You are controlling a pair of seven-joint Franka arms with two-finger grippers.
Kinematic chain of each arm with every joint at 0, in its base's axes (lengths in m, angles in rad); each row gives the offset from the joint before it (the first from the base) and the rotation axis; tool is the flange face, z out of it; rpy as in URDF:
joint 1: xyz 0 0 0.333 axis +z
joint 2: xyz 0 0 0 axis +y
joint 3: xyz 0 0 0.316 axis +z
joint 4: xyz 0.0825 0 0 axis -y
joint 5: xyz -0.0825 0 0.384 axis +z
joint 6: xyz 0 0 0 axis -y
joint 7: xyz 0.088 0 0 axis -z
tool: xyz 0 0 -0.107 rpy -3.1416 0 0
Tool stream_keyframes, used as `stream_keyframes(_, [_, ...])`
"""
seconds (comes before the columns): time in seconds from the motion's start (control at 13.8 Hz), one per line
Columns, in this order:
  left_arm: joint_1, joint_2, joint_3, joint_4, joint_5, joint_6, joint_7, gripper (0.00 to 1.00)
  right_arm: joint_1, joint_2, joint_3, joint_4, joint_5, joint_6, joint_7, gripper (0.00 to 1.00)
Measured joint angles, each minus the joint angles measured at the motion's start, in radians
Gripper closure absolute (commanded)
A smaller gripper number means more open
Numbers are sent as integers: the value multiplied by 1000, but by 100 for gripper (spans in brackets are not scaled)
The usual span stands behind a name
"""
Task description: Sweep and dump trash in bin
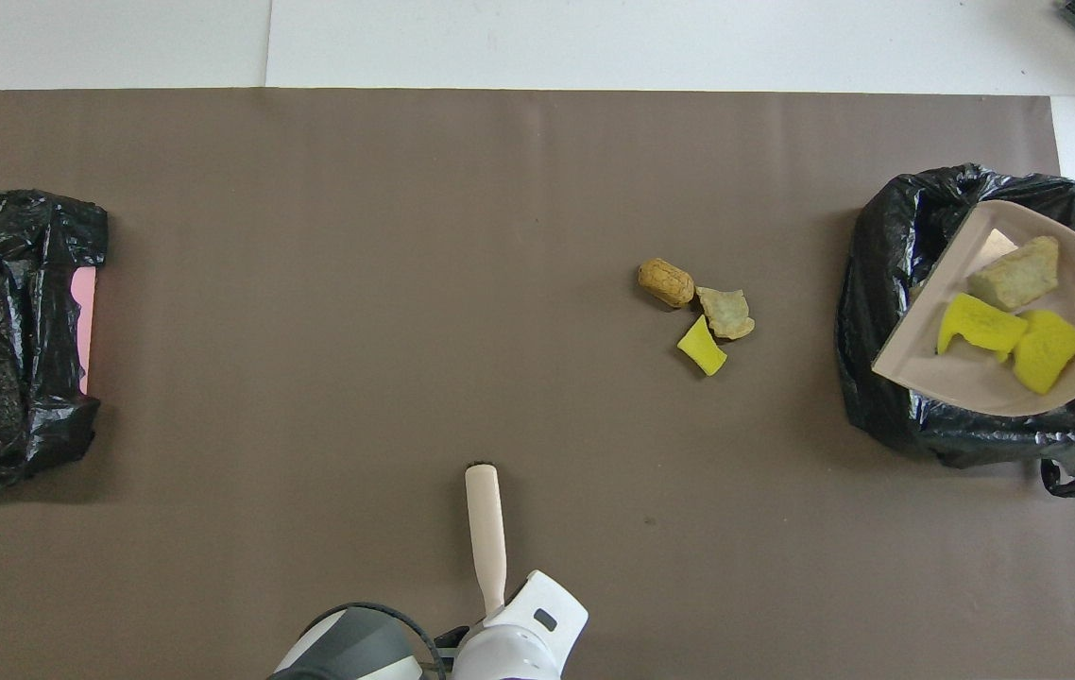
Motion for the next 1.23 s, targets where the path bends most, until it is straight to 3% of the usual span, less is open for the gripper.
stream_keyframes(0.29, [0, 1, 3, -13, -26, 17, 3, 100, -60, 58, 0, 24, -152, 128, -175, 100])
stream_keyframes(0.36, [0, 1, 3, -14, -38, 17, 12, 92, -63, 72, 0, 26, -221, 141, -227, 100])
stream_keyframes(0.44, [1, 1, 6, -14, -60, 17, 33, 56, -62, 83, 7, 27, -298, 149, -268, 100])
stream_keyframes(0.51, [3, 1, 10, -14, -80, 18, 58, 11, -58, 90, 18, 27, -357, 159, -300, 100])
stream_keyframes(0.58, [9, 3, 15, -14, -94, 18, 83, 0, -46, 95, 26, 27, -409, 165, -331, 100])
stream_keyframes(0.94, [80, 30, 28, 24, -105, 18, 233, 0, 39, 101, 35, 32, -602, 175, -427, 100])
stream_keyframes(1.23, [234, 108, 36, 263, -44, -122, 416, 0, 71, 99, 35, 42, -705, 157, -436, 100])
